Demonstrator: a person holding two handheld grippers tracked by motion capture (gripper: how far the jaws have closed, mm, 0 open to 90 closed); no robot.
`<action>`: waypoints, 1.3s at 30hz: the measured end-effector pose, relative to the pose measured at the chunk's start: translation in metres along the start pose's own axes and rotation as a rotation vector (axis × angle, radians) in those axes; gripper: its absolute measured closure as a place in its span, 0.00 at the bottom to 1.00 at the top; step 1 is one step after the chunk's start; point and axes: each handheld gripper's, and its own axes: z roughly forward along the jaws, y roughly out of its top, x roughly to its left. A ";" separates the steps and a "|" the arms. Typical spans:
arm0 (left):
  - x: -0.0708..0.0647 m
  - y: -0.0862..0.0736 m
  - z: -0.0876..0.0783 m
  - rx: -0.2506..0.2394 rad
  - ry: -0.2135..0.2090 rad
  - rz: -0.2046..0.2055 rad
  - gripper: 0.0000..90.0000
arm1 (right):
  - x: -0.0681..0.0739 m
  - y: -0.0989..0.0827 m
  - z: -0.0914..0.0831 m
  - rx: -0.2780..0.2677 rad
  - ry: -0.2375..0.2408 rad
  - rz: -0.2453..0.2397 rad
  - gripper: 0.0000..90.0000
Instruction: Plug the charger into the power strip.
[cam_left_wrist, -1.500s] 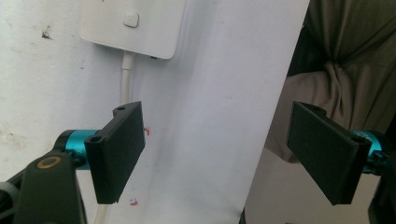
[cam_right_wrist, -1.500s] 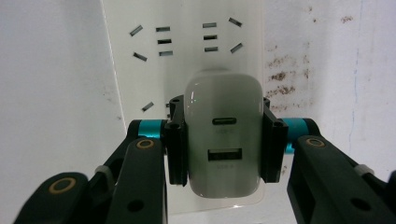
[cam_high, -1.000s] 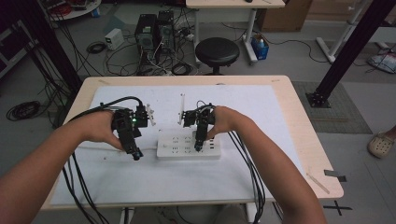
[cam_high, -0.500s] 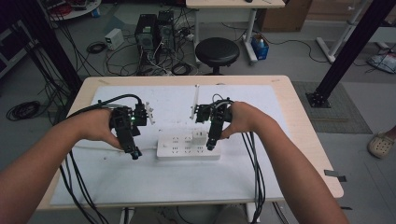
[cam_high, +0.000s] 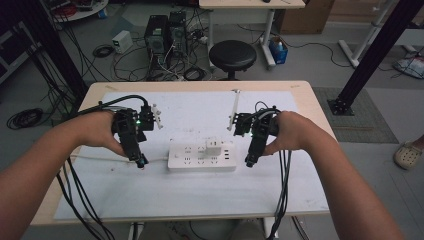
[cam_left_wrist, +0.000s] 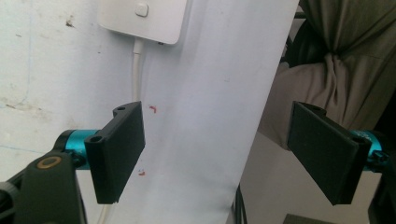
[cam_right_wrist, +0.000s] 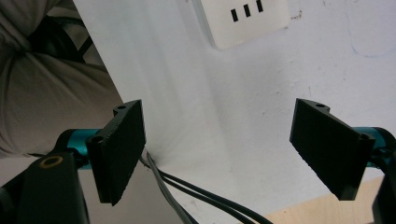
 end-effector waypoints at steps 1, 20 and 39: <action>-0.001 0.000 -0.001 0.000 0.003 -0.005 0.22 | 0.000 -0.002 -0.002 0.001 -0.001 0.001 0.20; -0.005 0.009 -0.003 0.001 0.009 0.018 0.22 | -0.001 -0.011 -0.003 0.012 0.001 0.023 0.20; -0.004 0.007 -0.006 -0.011 0.014 0.009 0.22 | -0.001 -0.009 0.000 0.021 0.007 0.037 0.20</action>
